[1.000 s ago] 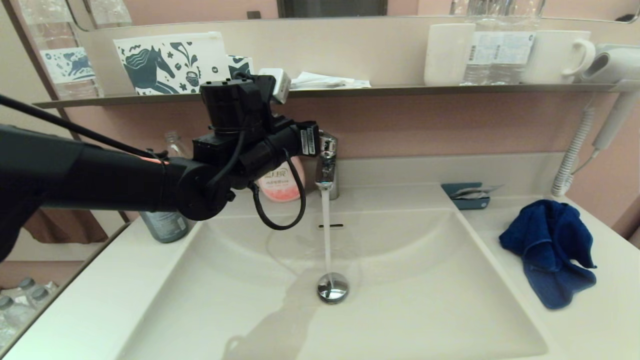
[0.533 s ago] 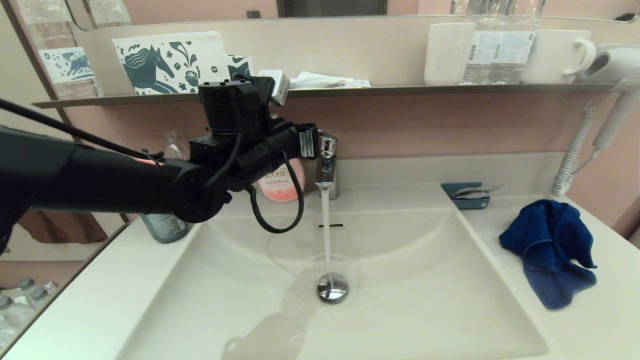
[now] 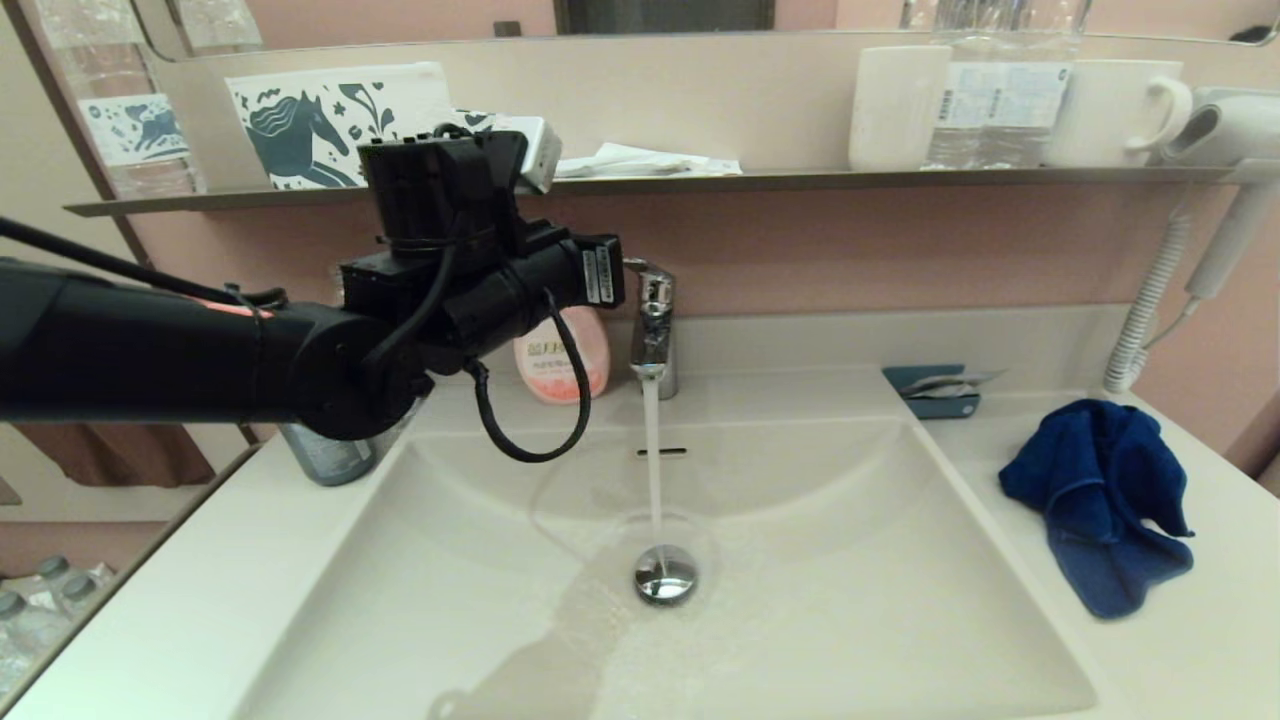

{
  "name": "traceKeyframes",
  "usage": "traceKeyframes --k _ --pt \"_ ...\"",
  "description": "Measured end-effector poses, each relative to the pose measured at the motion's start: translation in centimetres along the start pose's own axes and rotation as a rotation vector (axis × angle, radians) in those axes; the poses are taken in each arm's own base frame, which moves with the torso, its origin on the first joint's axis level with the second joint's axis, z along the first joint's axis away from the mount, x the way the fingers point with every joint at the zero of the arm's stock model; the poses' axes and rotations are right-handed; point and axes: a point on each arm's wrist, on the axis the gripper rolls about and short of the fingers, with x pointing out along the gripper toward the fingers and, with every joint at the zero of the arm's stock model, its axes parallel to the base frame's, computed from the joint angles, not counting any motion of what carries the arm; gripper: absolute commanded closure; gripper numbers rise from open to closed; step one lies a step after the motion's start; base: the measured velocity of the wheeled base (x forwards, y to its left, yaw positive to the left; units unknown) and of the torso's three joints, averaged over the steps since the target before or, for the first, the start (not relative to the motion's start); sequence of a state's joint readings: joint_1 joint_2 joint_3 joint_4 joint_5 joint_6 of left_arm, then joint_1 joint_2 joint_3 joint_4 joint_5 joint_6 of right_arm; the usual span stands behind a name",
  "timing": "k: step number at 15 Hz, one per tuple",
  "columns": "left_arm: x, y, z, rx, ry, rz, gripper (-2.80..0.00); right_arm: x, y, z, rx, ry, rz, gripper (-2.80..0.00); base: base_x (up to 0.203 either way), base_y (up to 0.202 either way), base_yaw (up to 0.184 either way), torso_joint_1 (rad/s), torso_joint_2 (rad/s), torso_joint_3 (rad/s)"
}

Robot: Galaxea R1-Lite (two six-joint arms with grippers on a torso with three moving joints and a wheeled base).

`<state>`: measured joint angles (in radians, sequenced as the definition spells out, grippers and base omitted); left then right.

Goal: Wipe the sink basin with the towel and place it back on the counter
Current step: Turn on the faucet

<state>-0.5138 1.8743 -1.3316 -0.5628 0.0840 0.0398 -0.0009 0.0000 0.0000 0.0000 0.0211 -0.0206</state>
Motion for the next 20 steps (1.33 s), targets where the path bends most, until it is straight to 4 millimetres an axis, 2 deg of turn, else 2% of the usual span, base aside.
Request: traceKeyframes --k 6,10,16,20 --pt "0.8 -0.1 0.5 0.0 -0.014 -0.002 0.0 0.0 0.0 0.0 0.0 0.0 -0.001 0.0 0.0 0.0 0.0 0.0 0.0 0.0" --pt "2.4 -0.3 0.5 0.003 -0.026 -0.004 0.0 0.0 0.0 0.0 0.0 0.0 -0.001 0.0 0.0 0.0 0.0 0.0 0.0 0.0" --pt "4.3 -0.7 -0.3 0.014 0.004 -0.018 0.0 0.0 0.0 0.0 0.0 0.0 0.0 0.0 0.0 0.0 0.0 0.0 0.0 0.0" --pt "5.0 -0.7 -1.6 0.018 0.042 -0.03 0.0 0.0 0.0 0.0 0.0 0.0 0.0 0.0 0.0 0.0 0.0 0.0 0.0 0.0"
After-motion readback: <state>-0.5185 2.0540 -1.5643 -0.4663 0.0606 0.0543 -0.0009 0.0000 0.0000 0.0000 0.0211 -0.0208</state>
